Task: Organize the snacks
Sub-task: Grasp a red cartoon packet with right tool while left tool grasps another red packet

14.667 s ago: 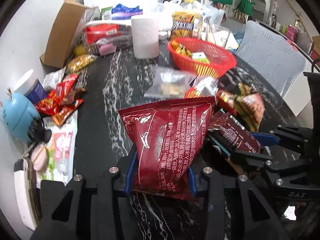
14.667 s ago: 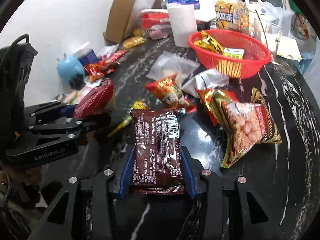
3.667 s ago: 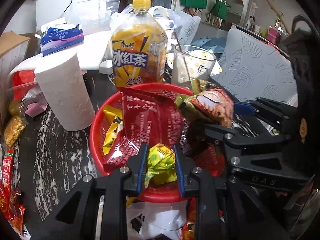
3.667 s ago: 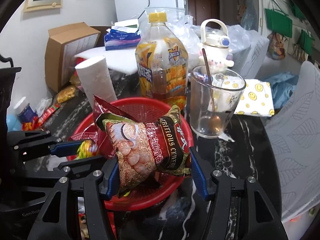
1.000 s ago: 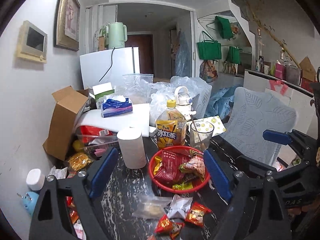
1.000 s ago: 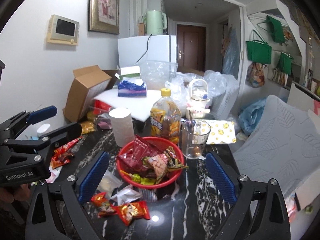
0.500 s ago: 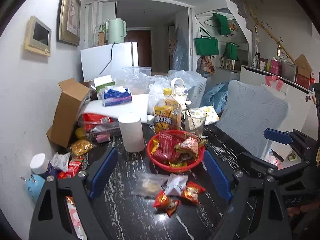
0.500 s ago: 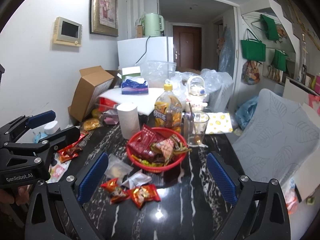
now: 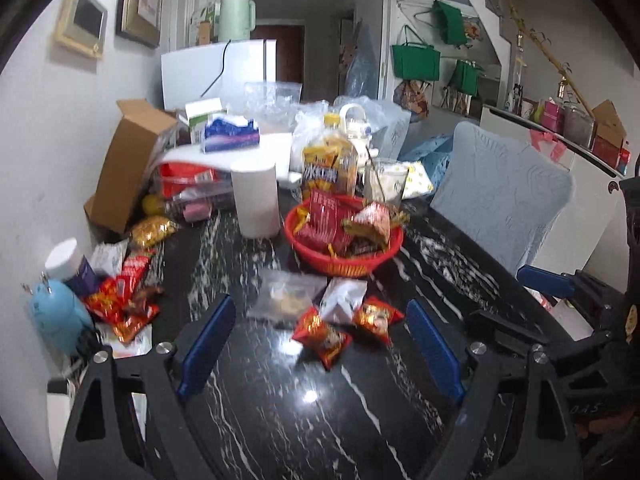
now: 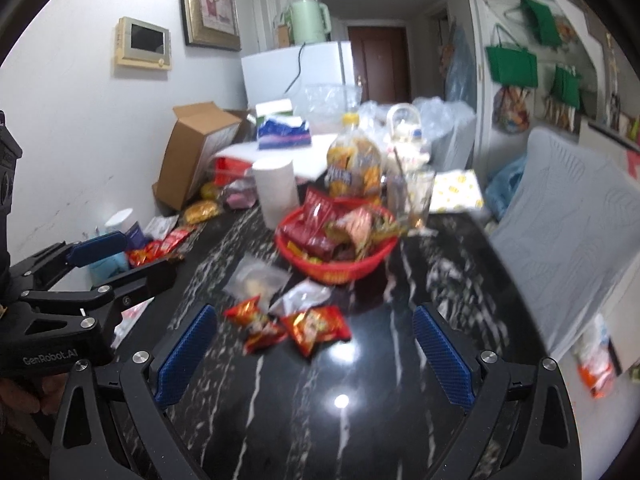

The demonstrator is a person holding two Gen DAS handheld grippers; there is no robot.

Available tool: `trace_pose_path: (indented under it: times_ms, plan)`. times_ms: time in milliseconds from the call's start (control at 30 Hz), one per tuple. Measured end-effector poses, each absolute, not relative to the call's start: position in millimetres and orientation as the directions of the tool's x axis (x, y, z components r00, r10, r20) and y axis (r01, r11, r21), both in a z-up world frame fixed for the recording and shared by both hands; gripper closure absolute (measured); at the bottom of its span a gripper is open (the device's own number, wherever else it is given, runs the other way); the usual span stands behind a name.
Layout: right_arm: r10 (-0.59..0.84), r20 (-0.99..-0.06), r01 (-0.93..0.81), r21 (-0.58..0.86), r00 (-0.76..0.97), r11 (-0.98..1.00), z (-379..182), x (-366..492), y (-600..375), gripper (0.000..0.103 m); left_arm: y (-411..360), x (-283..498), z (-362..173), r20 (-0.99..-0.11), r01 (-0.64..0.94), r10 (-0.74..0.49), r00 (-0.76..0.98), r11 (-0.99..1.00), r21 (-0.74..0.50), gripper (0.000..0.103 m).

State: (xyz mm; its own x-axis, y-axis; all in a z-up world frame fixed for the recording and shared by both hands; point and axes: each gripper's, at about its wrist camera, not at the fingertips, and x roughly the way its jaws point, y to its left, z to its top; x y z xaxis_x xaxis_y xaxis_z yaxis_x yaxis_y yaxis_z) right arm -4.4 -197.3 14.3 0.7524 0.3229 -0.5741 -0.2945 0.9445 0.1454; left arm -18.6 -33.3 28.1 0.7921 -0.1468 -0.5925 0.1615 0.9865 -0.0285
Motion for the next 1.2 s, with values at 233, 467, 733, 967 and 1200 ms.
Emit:
trace_pose_path:
  times_ms: [233,467,733,967,1200]
  plan:
    - [0.328,-0.624,-0.291,0.165,0.709,0.942,-14.6,-3.8,-195.4,0.003,-31.3,-15.5,0.5,-0.643,0.146,-0.145,0.752,0.988,-0.052,0.015]
    - [0.332,-0.673,-0.291,0.178,0.661,0.940,-40.9,6.4,-193.3,0.003,-28.4,-4.1,-26.0,-0.695,0.117,-0.130,0.707,0.991,-0.067,0.015]
    - [0.341,-0.721,-0.293,0.197,0.603,0.936,-68.6,30.6,-190.6,0.004,-26.7,18.9,-53.1,-0.746,0.084,-0.096,0.659,0.995,-0.053,0.015]
    - [0.341,-0.752,-0.299,0.198,0.564,0.933,-84.9,56.6,-186.4,0.004,-19.9,36.2,-64.2,-0.761,0.044,-0.056,0.646,0.998,-0.036,0.015]
    - [0.349,-0.765,-0.332,0.187,0.542,0.925,-91.7,80.4,-177.9,0.004,-7.9,48.5,-68.6,-0.768,0.010,-0.038,0.639,0.999,-0.041,0.015]
